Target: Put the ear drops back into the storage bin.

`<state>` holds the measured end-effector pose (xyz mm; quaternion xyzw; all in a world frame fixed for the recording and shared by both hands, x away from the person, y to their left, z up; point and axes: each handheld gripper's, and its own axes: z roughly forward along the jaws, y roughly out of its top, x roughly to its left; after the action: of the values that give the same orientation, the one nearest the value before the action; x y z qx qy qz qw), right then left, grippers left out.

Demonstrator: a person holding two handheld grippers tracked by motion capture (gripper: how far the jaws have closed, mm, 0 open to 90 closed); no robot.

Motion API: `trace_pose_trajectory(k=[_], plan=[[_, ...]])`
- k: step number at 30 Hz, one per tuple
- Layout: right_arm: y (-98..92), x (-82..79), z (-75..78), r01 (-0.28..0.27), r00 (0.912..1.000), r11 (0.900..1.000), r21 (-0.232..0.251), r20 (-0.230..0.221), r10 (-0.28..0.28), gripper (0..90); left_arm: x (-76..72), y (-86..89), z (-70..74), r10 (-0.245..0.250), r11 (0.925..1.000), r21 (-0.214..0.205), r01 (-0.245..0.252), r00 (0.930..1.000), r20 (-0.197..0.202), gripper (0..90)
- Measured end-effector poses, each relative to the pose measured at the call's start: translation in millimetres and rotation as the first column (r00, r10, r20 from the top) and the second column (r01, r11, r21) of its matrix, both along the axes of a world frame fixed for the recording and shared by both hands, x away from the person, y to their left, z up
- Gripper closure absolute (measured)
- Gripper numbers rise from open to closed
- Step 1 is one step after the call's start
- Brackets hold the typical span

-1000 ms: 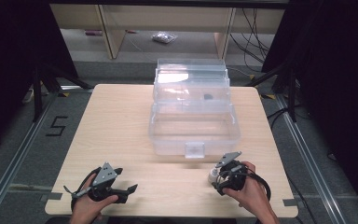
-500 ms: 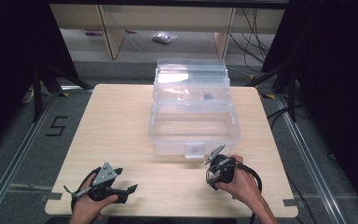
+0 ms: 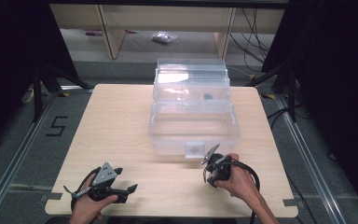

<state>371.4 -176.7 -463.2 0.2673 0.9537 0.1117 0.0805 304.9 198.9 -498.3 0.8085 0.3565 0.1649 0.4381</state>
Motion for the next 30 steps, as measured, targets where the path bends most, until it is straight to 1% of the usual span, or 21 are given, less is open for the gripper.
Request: trace_pose_trajectory(k=[1, 2, 4, 6, 7, 8, 9, 10, 12, 14, 16, 18, 19, 21, 22, 23, 24, 27, 28, 29, 30], plan=[[0.6, 0.8, 0.0, -0.014, 0.9999, 0.9999, -0.002, -0.002, 0.014, 50.0, 0.0, 0.2, 0.2, -0.004, 1.0000, 0.001, 0.004, 1.0000, -0.004, 16.4], [1.0, 0.2, 0.2, -0.002, 1.0000, 1.0000, -0.005, -0.005, 0.002, 50.1, 0.2, 1.7, 1.1, -0.016, 0.9996, 0.024, 0.016, 0.9999, -0.005, 16.4], [2.0, 1.5, -0.5, -0.022, 0.9998, 0.9997, -0.009, -0.004, 0.022, 50.6, 0.2, 1.2, 0.7, -0.010, 0.9997, 0.020, 0.010, 0.9999, -0.001, 16.4], [2.7, 2.4, -1.7, -0.026, 0.9996, 0.9995, -0.017, -0.013, 0.026, 51.5, 0.1, 1.8, 1.1, -0.015, 0.9996, 0.023, 0.015, 0.9999, -0.006, 16.5], [2.9, 2.9, -2.1, -0.029, 0.9994, 0.9994, -0.020, -0.018, 0.029, 52.2, -0.1, 0.4, 0.3, -0.004, 1.0000, 0.003, 0.004, 1.0000, -0.004, 16.5], [3.1, 2.8, -2.6, -0.021, 0.9996, 0.9996, -0.021, -0.018, 0.021, 53.0, 0.0, 0.2, 0.1, -0.003, 1.0000, 0.001, 0.003, 1.0000, -0.002, 16.6], [3.3, 2.7, -3.0, -0.018, 0.9996, 0.9996, -0.023, -0.020, 0.018, 53.6, 0.2, 1.3, 0.7, -0.011, 0.9998, 0.017, 0.011, 0.9999, -0.002, 16.5], [3.8, 4.1, -2.5, -0.031, 0.9986, 0.9988, -0.037, -0.044, 0.029, 54.2, 0.3, 1.2, 0.7, -0.011, 0.9997, 0.020, 0.011, 0.9999, -0.001, 16.6], [3.8, 5.3, -3.6, -0.044, 0.9982, 0.9984, -0.034, -0.042, 0.043, 56.1, 1.1, 2.1, 1.1, -0.022, 0.9993, 0.030, 0.022, 0.9998, 0.001, 16.6], [4.5, 5.1, -3.7, -0.038, 0.9983, 0.9984, -0.042, -0.045, 0.036, 58.1, 0.3, 1.8, 1.1, -0.021, 0.9995, 0.024, 0.021, 0.9997, -0.008, 16.7], [4.6, 5.2, -3.0, -0.046, 0.9977, 0.9984, -0.032, -0.052, 0.044, 59.9, 0.2, 1.7, 0.9, -0.020, 0.9996, 0.022, 0.020, 0.9998, -0.009, 16.9], [5.6, 4.3, -2.2, -0.053, 0.9978, 0.9979, -0.037, -0.041, 0.051, 60.0, 0.3, 1.6, 0.8, -0.020, 0.9996, 0.021, 0.021, 0.9997, -0.009, 17.0], [6.3, 3.4, -1.1, -0.042, 0.9982, 0.9982, -0.044, -0.045, 0.040, 60.0, 0.9, 2.0, 1.0, -0.023, 0.9993, 0.029, 0.023, 0.9997, -0.002, 17.0], [6.3, 3.4, 1.6, -0.041, 0.9989, 0.9985, -0.036, -0.026, 0.040, 60.0, 1.1, 2.2, 1.1, -0.024, 0.9992, 0.032, 0.024, 0.9997, 0.002, 17.0], [6.5, 3.2, 3.5, -0.039, 0.9989, 0.9986, -0.036, -0.030, 0.038, 60.0, 1.0, 2.1, 1.0, -0.023, 0.9993, 0.030, 0.023, 0.9997, 0.000, 17.0], [6.0, 3.2, 4.5, -0.052, 0.9986, 0.9986, -0.010, -0.008, 0.052, 60.0, 0.5, 2.0, 1.1, -0.021, 0.9994, 0.027, 0.021, 0.9998, -0.005, 17.0], [5.8, 3.2, 6.5, -0.055, 0.9985, 0.9985, 0.000, -0.010, 0.055, 60.1, 0.2, 1.4, 0.8, -0.013, 0.9997, 0.022, 0.013, 0.9999, -0.002, 17.0], [5.2, 2.8, 12.8, -0.045, 0.9989, 0.9990, 0.009, -0.012, 0.045, 60.0, 0.2, 1.7, 1.0, -0.019, 0.9996, 0.022, 0.019, 0.9998, -0.008, 17.0], [4.6, 3.6, 14.8, -0.057, 0.9983, 0.9983, 0.013, -0.009, 0.057, 60.1, 0.2, 1.7, 0.9, -0.019, 0.9996, 0.021, 0.019, 0.9998, -0.008, 17.0], [4.5, 3.4, 16.3, -0.052, 0.9986, 0.9986, 0.012, -0.006, 0.052, 60.0, 0.8, 1.9, 1.1, -0.021, 0.9994, 0.027, 0.021, 0.9998, -0.002, 17.0], [4.0, 3.5, 19.0, -0.052, 0.9986, 0.9986, 0.011, -0.001, 0.052, 60.0, 0.3, 1.8, 1.2, -0.020, 0.9995, 0.026, 0.020, 0.9998, -0.008, 17.0]])
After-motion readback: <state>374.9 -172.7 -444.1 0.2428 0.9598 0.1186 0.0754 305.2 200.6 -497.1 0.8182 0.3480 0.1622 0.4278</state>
